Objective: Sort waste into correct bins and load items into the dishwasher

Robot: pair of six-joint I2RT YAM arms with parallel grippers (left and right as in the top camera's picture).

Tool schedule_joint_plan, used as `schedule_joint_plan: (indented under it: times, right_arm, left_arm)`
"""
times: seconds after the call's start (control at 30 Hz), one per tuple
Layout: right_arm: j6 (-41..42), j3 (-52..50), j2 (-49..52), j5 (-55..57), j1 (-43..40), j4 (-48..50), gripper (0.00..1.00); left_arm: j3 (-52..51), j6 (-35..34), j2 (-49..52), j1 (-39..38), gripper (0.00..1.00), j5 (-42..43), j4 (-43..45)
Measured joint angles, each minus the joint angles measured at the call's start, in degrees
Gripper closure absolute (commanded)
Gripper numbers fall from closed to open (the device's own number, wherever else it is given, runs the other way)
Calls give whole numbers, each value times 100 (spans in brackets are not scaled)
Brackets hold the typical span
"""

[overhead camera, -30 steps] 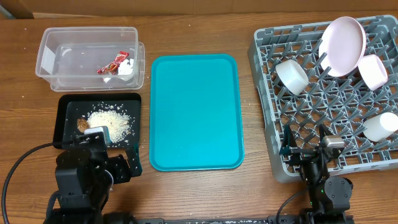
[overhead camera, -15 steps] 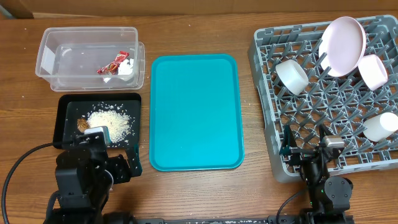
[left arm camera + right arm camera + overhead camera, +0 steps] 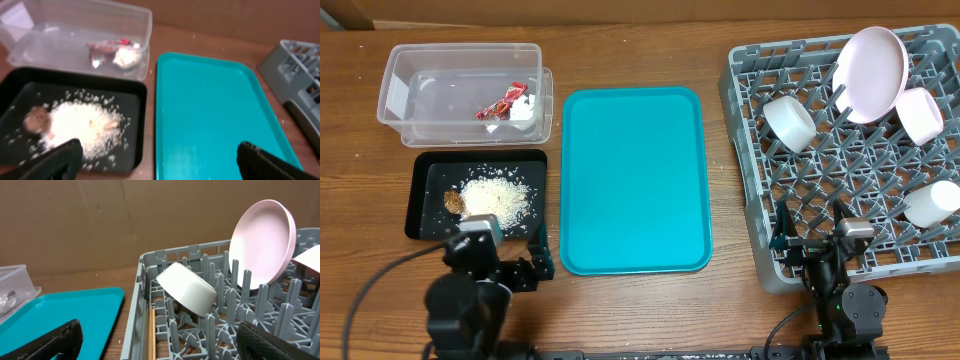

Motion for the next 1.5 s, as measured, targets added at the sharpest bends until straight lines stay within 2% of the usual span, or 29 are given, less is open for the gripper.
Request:
schedule_joint_plan:
  times: [0.2, 0.43, 0.57, 0.73, 1.5]
  right_arm:
    - [-4, 0, 0, 2, 0, -2, 0]
    - [-7, 0, 0, 2, 0, 0, 0]
    - [-2, 0, 0, 2, 0, 0, 0]
    - [-4, 0, 0, 2, 0, 2, 0]
    - [-4, 0, 0, 2, 0, 0, 0]
  left_arm:
    - [-1692, 2, -957, -94, 0, 2, 1858]
    - [-2765, 251, -1394, -94, 0, 24, 3724]
    - [-2905, 579, -1397, -94, 0, 48, 3375]
    - [-2916, 715, -1399, -94, 0, 66, 3377]
    - [-2916, 737, -1397, -94, 0, 66, 3375]
